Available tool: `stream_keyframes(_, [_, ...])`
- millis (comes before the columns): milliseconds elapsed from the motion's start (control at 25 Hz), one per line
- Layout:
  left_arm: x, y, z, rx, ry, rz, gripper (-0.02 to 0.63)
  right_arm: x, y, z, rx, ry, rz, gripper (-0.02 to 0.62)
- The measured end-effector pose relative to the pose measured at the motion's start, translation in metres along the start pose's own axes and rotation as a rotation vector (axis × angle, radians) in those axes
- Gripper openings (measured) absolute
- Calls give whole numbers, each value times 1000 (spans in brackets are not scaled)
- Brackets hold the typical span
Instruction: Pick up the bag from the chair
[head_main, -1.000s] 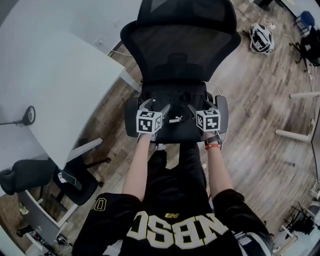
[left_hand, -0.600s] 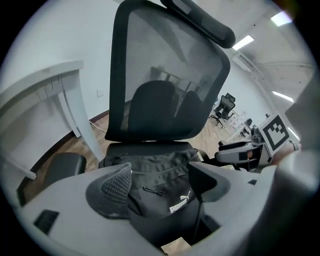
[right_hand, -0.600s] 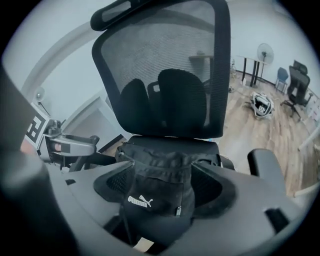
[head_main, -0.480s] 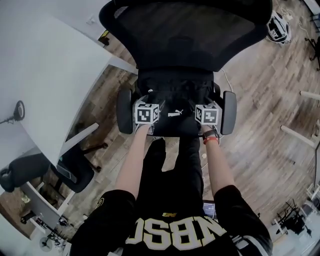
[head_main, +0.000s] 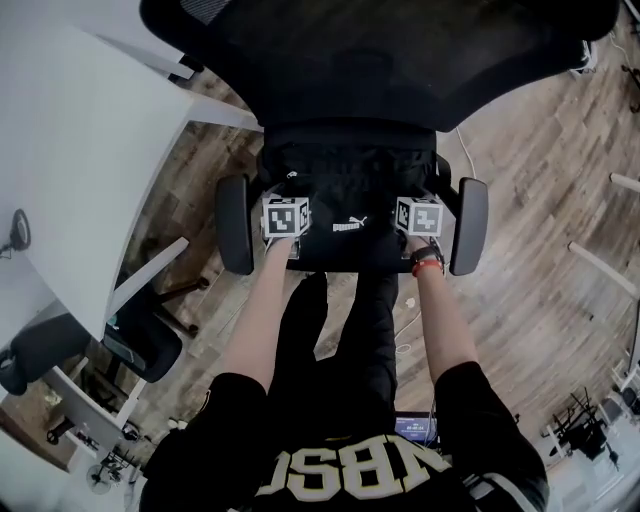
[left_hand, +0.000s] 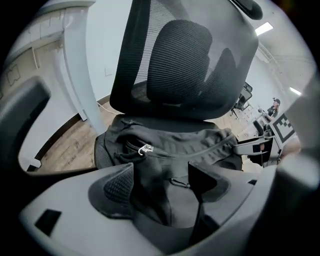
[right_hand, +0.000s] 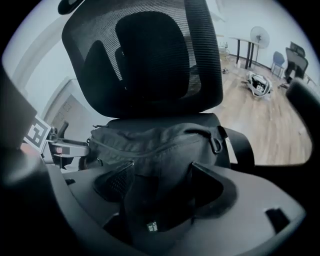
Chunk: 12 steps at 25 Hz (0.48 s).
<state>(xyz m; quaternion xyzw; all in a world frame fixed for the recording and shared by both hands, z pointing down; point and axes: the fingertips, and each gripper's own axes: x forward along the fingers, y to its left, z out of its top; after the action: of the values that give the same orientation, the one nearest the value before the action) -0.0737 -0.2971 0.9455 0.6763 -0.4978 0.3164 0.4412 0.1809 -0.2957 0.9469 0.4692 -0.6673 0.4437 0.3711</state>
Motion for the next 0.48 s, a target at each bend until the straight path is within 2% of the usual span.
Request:
stream_keyframes(280, [30,2,-11,35,45,34,350,28,-10,-16,-22,12,-26,302])
stream_keyframes(320, [33,2,-10,41,42,47,319,31,-10,-17,-26,10,-22,291])
stream_keyframes(360, [33,4,-7,44,39,64,249,34,-9,-19,-31,9,-17,276])
stream_keyframes(400, [33,5,-6,44,38,78,213,37,-9,-20,-34,12,-13,259])
stream_keyframes(480, [33,6,-6,38,46,90,190,34,-8,-16,-34,22,-15,219])
